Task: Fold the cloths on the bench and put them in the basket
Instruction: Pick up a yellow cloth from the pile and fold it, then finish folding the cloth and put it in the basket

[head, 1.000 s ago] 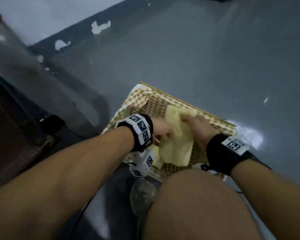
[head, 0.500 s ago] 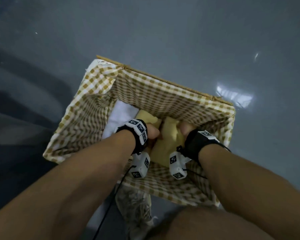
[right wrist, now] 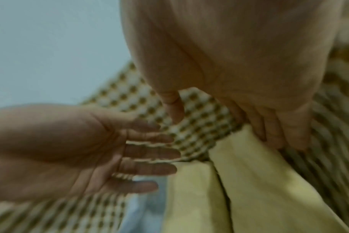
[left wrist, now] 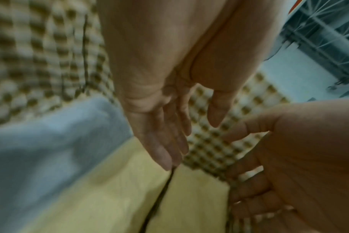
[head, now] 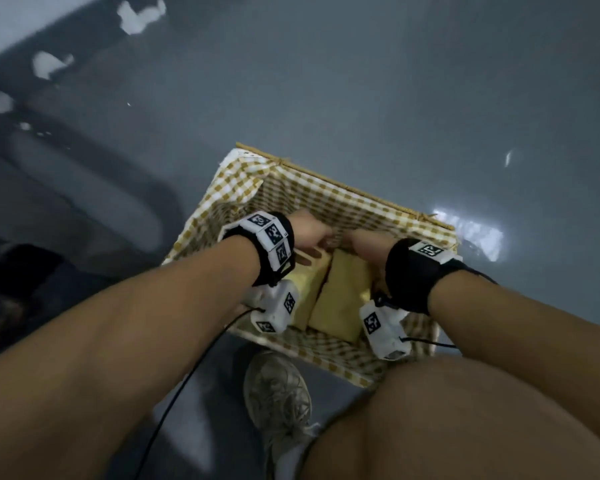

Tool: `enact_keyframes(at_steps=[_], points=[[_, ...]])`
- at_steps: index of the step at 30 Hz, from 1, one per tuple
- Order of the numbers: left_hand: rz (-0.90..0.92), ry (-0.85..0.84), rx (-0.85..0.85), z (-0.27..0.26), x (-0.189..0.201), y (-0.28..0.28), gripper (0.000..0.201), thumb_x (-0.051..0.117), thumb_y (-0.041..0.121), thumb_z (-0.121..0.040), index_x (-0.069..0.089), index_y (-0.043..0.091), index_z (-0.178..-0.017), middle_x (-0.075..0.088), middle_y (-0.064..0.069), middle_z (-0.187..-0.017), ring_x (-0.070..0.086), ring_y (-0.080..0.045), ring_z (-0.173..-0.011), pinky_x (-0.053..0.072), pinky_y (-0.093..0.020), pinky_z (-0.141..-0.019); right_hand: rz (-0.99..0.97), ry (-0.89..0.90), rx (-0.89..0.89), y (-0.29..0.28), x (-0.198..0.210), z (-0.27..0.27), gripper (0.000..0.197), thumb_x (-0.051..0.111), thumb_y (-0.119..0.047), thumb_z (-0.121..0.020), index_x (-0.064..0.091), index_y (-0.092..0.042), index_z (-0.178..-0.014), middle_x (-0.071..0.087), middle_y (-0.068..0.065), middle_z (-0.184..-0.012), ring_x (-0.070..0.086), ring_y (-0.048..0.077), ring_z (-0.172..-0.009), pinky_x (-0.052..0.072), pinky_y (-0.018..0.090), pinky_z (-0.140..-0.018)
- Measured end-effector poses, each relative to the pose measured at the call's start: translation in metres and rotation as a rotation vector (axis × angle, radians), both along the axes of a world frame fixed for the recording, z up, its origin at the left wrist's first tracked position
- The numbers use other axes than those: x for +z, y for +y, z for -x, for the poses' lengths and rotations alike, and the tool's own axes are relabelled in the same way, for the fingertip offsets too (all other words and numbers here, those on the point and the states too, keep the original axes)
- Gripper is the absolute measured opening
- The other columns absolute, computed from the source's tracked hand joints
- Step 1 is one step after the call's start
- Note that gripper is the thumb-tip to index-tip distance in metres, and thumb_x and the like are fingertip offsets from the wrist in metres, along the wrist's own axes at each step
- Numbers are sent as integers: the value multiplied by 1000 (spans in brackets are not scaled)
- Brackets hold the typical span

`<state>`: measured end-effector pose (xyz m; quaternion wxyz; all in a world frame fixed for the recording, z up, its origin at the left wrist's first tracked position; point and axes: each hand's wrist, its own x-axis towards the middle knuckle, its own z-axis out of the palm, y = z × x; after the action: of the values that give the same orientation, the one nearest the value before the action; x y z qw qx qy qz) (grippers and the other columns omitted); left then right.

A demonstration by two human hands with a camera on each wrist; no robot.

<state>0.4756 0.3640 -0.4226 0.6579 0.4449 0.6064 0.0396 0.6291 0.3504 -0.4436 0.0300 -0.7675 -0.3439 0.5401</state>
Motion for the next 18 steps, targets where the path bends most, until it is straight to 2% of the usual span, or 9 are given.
enact_keyframes(at_steps=[1,2,3,5,6,9,12,15,18], points=[[-35,7,-7,9,21,0,24,54,28,-100,65,11,-112,71,-2,-110,72,-19,-92,60,-36,-78,13,-1,50,-1,21,13,42,49,-50,-98,56,-18,-124,61,10,-123,61,30,-104,52,41,-81],[-78,0,-10,19,41,-2,26,54,26,-100,65,9,-115,71,-3,-112,72,-19,-92,59,-35,-77,21,21,110,0,39,25,39,51,-52,-96,59,-17,-111,63,8,-105,60,25,-83,48,35,-69],[-141,3,-45,31,63,-6,26,54,22,-99,65,7,-117,71,-4,-115,71,-19,-93,59,-34,-79,9,52,177,-2,61,40,37,51,-51,-95,61,-17,-103,65,5,-97,58,22,-74,45,32,-67],[-291,35,-59,60,102,-17,23,56,13,-98,64,1,-115,68,-9,-111,66,-23,-97,56,-37,-87,-45,161,277,-3,100,71,30,52,-42,-97,66,-16,-100,72,6,-99,63,23,-80,45,30,-73],[-316,36,-12,76,119,-23,20,55,10,-97,64,-1,-112,65,-12,-105,64,-25,-95,54,-37,-86,-80,203,332,0,117,88,25,53,-36,-97,66,-15,-100,73,7,-101,64,24,-84,46,32,-77],[-467,116,58,141,170,-50,24,51,11,-96,66,1,-111,66,-13,-98,66,-28,-89,48,-34,-75,-197,260,546,-5,173,145,20,57,-26,-96,68,-12,-106,74,8,-100,63,21,-82,46,31,-77],[-549,160,145,217,210,-84,20,53,15,-97,65,9,-112,70,-5,-100,70,-21,-87,51,-21,-64,-236,284,752,-15,213,209,31,57,-30,-97,68,-9,-118,76,7,-110,70,21,-93,48,32,-82],[-609,230,297,289,235,-132,14,54,16,-98,63,13,-108,71,-4,-98,68,-16,-79,50,-23,-66,-255,334,900,-40,240,280,35,56,-30,-99,66,-7,-123,75,9,-112,72,24,-100,49,33,-88],[-631,351,397,350,243,-188,12,55,13,-96,65,10,-102,72,-11,-99,70,-23,-83,48,-26,-64,-288,405,970,-73,255,353,36,59,-29,-98,65,-5,-124,74,13,-114,70,24,-96,49,32,-88]])
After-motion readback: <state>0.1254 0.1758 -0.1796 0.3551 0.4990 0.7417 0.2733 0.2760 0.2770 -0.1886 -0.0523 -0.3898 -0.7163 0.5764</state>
